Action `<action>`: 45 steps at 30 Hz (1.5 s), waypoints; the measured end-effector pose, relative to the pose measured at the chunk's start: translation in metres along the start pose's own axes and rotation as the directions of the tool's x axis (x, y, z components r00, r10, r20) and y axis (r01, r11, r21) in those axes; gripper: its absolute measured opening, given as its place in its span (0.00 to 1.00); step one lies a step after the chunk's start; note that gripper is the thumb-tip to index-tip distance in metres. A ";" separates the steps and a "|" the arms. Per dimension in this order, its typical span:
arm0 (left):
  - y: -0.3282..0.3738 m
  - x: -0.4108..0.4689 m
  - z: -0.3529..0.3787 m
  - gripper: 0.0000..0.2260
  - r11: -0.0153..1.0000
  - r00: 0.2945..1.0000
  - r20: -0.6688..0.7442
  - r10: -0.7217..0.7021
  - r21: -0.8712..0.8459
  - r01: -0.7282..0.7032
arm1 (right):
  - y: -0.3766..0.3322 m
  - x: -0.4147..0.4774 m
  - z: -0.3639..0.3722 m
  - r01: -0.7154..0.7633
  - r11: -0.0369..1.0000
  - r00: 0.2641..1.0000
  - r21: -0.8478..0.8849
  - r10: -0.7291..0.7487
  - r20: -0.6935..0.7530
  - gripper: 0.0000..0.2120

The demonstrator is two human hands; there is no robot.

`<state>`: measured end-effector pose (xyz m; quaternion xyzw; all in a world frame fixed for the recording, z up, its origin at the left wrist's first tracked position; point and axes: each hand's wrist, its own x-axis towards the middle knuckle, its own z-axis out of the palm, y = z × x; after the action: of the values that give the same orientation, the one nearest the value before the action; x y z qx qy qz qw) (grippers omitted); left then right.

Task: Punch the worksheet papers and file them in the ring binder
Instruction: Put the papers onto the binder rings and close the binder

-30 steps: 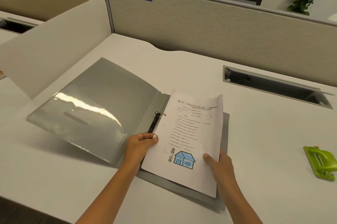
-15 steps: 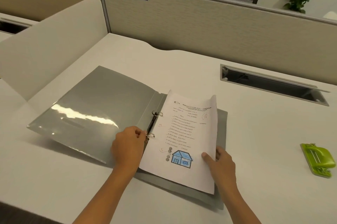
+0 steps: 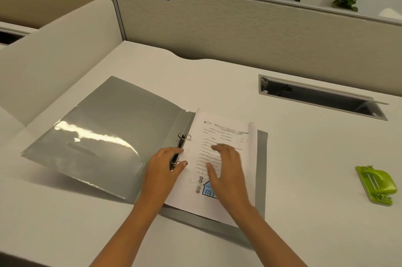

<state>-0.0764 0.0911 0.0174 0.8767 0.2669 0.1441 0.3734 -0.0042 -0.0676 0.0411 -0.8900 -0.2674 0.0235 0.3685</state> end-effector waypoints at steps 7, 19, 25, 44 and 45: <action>-0.005 -0.001 0.001 0.15 0.997 0.998 0.005 0.065 0.043 -0.065 | -0.004 0.037 0.053 0.138 0.988 0.968 0.063 -0.148 0.201 0.26; -0.012 -0.005 0.006 0.20 0.993 0.996 0.003 0.092 0.079 -0.092 | 0.026 0.040 0.077 0.182 0.933 0.975 -0.310 -0.129 0.183 0.34; -0.012 -0.009 0.007 0.22 0.998 0.998 0.015 0.055 0.020 -0.055 | 0.030 0.039 0.079 0.171 0.898 0.979 -0.406 -0.110 0.171 0.34; -0.003 -0.005 -0.012 0.16 0.941 0.979 -0.026 -0.200 -0.285 0.185 | -0.006 0.012 0.049 -0.141 0.829 0.986 0.541 0.166 0.003 0.04; -0.006 -0.005 -0.013 0.14 0.942 0.978 -0.040 -0.203 -0.281 0.184 | -0.008 0.009 0.052 -0.152 0.818 0.986 0.555 0.161 0.033 0.04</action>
<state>-0.0887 0.0992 0.0218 0.7801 0.3418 0.1726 0.4948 -0.0127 -0.0255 0.0097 -0.7637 -0.1724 0.1235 0.6097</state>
